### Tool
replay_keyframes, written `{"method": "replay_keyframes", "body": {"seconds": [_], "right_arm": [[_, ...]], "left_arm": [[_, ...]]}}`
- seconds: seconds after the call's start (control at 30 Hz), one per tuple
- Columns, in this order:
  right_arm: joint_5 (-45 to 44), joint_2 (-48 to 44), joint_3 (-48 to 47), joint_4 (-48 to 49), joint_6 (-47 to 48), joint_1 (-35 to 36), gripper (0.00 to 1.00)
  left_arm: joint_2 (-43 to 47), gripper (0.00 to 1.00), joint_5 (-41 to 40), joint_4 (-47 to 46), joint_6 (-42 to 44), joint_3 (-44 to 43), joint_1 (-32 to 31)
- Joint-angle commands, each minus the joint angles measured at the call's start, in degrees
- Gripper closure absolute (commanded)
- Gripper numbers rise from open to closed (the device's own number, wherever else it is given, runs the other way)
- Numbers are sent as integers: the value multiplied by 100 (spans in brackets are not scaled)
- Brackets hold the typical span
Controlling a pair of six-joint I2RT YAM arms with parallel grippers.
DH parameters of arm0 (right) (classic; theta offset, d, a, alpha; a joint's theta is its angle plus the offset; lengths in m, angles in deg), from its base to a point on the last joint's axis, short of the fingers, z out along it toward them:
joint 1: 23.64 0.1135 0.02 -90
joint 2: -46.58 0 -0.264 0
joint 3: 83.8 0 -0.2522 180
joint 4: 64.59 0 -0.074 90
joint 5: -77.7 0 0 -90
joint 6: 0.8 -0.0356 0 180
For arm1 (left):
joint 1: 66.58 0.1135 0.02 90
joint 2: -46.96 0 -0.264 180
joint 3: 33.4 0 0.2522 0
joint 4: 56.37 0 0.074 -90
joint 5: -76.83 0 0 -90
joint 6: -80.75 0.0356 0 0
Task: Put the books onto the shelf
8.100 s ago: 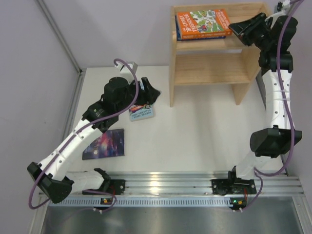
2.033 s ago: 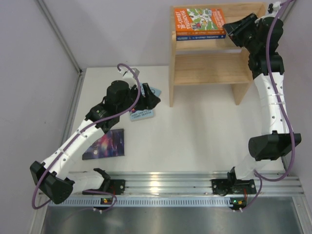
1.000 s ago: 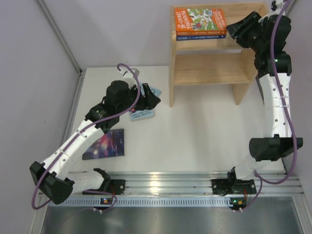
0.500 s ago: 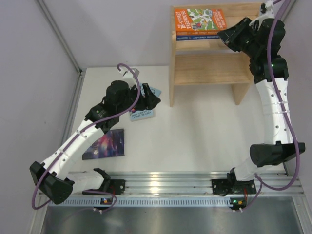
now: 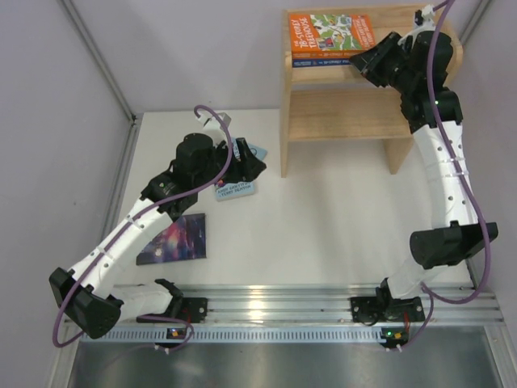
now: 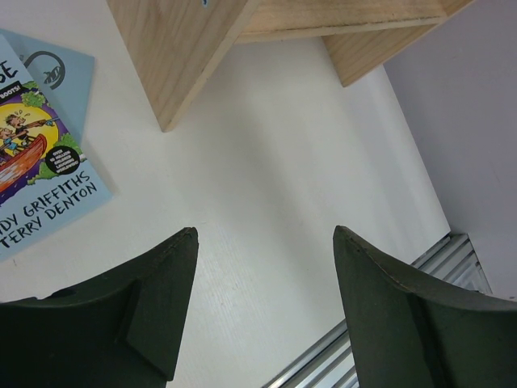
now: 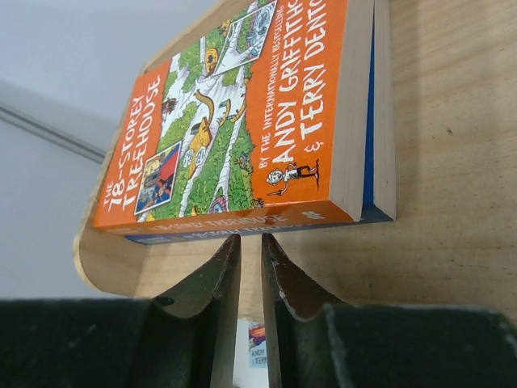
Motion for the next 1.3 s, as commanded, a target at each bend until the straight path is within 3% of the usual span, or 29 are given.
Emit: {"method": "replay_keyframes", "body": {"seconds": [0.0, 0.87, 1.27], "right_arm": [[-79, 51, -287, 377, -33, 102, 84], [-62, 244, -419, 562, -94, 128, 85], [-18, -300, 73, 307, 64, 111, 81]], "left_arm": [[108, 27, 6, -244, 68, -115, 33], [90, 27, 24, -280, 59, -62, 25], [117, 27, -29, -280, -20, -45, 25]]}}
